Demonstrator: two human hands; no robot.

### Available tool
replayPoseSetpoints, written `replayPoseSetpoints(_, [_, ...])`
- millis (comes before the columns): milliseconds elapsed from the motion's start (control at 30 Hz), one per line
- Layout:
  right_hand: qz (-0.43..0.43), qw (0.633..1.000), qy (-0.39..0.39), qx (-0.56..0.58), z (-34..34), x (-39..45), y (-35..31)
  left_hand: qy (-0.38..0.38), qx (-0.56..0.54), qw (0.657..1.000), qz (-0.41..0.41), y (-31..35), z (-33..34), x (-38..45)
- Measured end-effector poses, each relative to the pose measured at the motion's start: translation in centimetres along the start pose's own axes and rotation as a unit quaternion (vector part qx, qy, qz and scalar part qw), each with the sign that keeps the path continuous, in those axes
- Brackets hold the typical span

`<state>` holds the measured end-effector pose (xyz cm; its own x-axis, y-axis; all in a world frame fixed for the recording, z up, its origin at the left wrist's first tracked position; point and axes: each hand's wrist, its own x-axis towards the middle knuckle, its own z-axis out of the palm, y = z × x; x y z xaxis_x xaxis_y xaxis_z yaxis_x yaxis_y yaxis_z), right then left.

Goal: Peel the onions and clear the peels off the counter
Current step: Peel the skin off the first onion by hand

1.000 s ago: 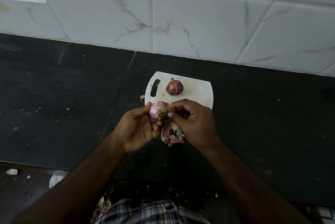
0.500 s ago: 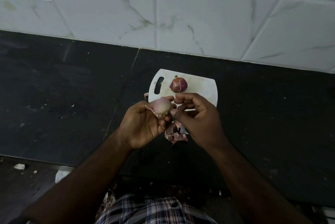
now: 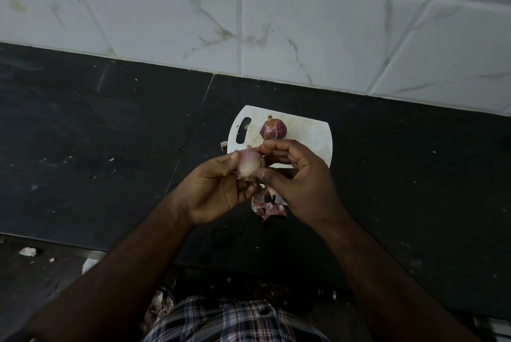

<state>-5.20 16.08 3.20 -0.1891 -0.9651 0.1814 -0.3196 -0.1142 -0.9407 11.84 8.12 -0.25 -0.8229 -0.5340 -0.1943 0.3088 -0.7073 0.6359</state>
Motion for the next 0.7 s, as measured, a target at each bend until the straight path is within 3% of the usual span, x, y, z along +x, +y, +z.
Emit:
replayPoseSetpoints(267, [-0.021, 0.999, 0.032, -0.017, -0.1, 0.0, 0.2, -0.056, 0.001, 0.998, 0.009, 0.3, -1.2, 0.1])
replayPoseSetpoints(467, [0.003, 0.999, -0.039, -0.008, -0.6, 0.3, -0.5, -0.054, -0.019, 0.998, 0.006, 0.1, -1.2, 0.1])
replayPoseSetpoints(700, [-0.003, 0.998, -0.029, -0.061, -0.1, 0.4, -0.2, -0.017, -0.045, 0.999, 0.0, 0.2, -0.3, 0.1])
